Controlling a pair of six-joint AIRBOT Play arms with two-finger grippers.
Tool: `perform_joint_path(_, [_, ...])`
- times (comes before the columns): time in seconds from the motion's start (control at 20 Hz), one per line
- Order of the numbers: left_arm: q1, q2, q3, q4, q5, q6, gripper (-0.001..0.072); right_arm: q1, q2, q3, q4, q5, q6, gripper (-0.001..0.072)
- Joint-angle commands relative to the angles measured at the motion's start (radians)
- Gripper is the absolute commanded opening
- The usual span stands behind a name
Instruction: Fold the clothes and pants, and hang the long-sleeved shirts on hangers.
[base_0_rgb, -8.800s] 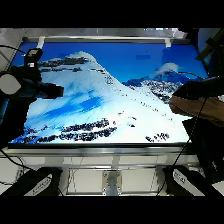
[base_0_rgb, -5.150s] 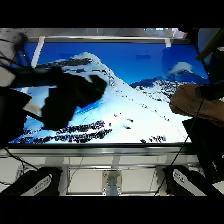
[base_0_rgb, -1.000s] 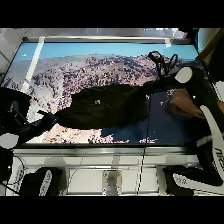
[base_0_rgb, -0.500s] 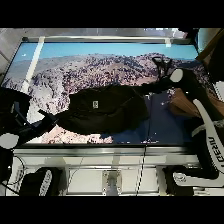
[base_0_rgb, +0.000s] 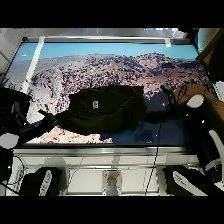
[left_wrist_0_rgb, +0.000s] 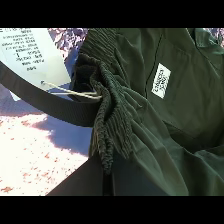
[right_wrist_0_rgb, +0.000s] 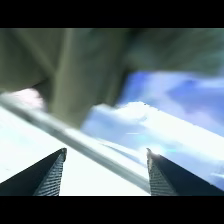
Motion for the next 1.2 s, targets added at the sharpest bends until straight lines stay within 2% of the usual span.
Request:
perform_joint_path(0.0, [0.001, 0.001, 0.001, 0.000, -0.015, 0.000, 0.0023, 0.015, 0.018, -0.246, 0.372, -0.174, -0.171, 0.0546])
perform_joint_path(0.3, [0.001, 0.001, 0.001, 0.000, -0.018, 0.000, 0.0022, 0.158, -0.087, -0.251, 0.457, -0.316, -0.217, 0.0543])
perform_joint_path(0.35, [0.001, 0.001, 0.001, 0.000, -0.018, 0.000, 0.0023, 0.184, -0.103, -0.251, 0.468, -0.333, -0.232, 0.0497])
perform_joint_path(0.4, [0.001, 0.001, 0.001, 0.000, -0.018, 0.000, 0.0023, 0.200, -0.107, -0.247, 0.472, -0.335, -0.239, 0.0234])
perform_joint_path(0.45, [0.001, 0.001, 0.001, 0.000, -0.017, 0.000, 0.0023, 0.205, -0.103, -0.237, 0.469, -0.319, -0.239, 0.0023])
perform_joint_path(0.6, [0.001, 0.003, 0.001, 0.000, -0.017, 0.000, 0.0022, 0.150, -0.050, -0.160, 0.424, -0.167, -0.237, 0.0002])
perform_joint_path(0.85, [0.001, 0.029, 0.001, 0.000, -0.018, 0.000, 0.0023, -0.020, 0.105, 0.131, 0.201, 0.269, -0.131, 0.0002])
perform_joint_path(1.0, [0.001, 0.034, 0.001, 0.001, -0.032, 0.000, 0.0023, -0.061, 0.145, 0.237, -0.013, 0.307, -0.057, 0.0001])
perform_joint_path(1.15, [0.001, 0.032, 0.001, 0.024, -0.066, 0.000, 0.0022, -0.060, 0.124, 0.208, -0.156, 0.303, -0.050, 0.0001])
